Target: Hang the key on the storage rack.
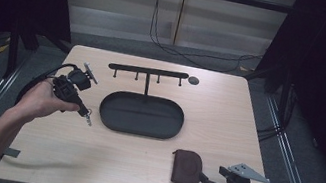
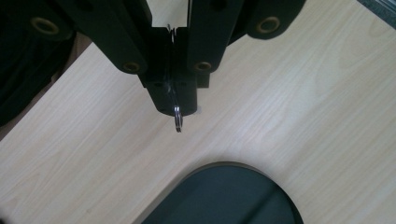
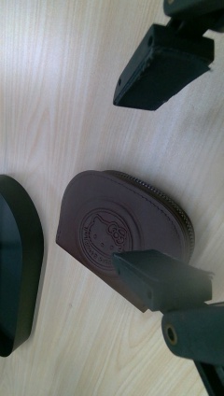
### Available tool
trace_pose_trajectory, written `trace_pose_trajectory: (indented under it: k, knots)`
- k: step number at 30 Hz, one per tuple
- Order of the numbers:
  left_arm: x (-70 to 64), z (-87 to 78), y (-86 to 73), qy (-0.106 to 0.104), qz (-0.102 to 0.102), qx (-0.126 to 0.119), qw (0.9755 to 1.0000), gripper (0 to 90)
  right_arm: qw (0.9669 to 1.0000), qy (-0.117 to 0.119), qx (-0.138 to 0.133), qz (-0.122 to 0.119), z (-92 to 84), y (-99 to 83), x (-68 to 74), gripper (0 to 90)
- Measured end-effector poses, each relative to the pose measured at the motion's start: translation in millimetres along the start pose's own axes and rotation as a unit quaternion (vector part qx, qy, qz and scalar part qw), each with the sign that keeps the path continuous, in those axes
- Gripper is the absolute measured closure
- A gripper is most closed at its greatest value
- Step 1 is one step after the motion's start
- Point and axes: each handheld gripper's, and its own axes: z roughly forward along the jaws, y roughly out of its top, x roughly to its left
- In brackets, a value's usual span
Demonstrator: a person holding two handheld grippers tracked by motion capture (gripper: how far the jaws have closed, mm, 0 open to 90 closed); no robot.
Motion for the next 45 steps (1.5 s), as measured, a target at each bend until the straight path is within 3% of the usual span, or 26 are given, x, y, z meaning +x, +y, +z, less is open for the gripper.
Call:
trace_pose_trajectory:
  k: [8, 29, 45]
  knots:
    - [-1.2, -4.7, 8.3, -0.007, 0.004, 0.001, 1.0, 89.2, 1.0, 0.0, 0.0, 0.0, 0.1, 0.0, 0.2, 20.1]
    - [-7.9, -31.7, 39.0, 0.011, 0.027, 0.005, 0.9996, 89.1, 1.0, 0.001, 0.0, 0.001, 0.1, -0.1, 0.0, 20.1]
    - [-4.9, -43.8, 63.6, 0.026, 0.015, 0.008, 0.9995, 89.2, 1.0, 0.003, 0.0, 0.002, -0.3, -0.3, -0.7, 20.0]
